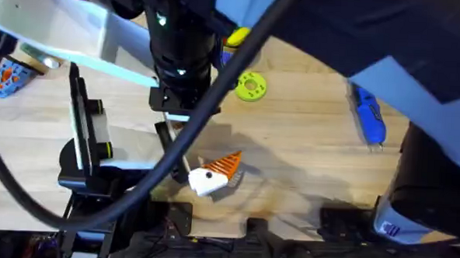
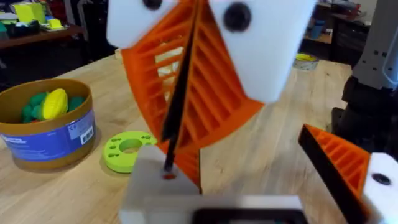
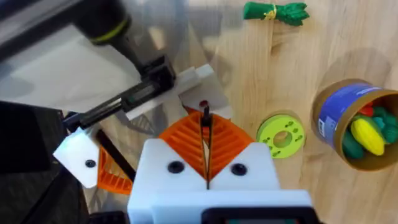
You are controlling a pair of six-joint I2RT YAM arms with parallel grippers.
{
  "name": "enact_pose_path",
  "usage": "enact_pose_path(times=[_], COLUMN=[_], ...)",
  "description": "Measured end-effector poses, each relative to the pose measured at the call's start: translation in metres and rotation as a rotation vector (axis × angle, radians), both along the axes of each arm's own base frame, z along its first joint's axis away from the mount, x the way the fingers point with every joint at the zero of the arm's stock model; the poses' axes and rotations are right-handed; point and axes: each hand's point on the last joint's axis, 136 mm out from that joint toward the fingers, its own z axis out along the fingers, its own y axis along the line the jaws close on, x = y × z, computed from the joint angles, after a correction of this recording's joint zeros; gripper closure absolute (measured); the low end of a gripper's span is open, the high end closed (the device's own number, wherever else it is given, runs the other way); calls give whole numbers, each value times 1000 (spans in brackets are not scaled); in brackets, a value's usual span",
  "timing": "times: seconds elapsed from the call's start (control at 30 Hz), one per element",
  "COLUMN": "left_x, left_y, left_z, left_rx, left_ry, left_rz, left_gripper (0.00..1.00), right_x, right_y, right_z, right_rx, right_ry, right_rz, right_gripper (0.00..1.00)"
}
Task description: Pick up the gripper from the table and insert it into the empty holder that is missing its gripper. Then pick up a screw, insert it into the mounting hole, and use the screwdriver to tighten it. Finally, clean up the table by picking up the vegetable and placing it into the bucket.
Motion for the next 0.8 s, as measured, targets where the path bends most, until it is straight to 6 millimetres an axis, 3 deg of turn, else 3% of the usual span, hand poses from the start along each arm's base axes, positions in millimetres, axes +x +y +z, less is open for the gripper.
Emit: enact_pose_path(times=[0.8], left_x=[0], left_y=[0], left_z=[0], left_rx=[0], left_ry=[1], left_rz=[0], left_gripper=[16], right_x=[1], right_y=[2], right_z=[-6], right_rx=[-9], right_ry=[5], right_rz=[-3], right_gripper=[995])
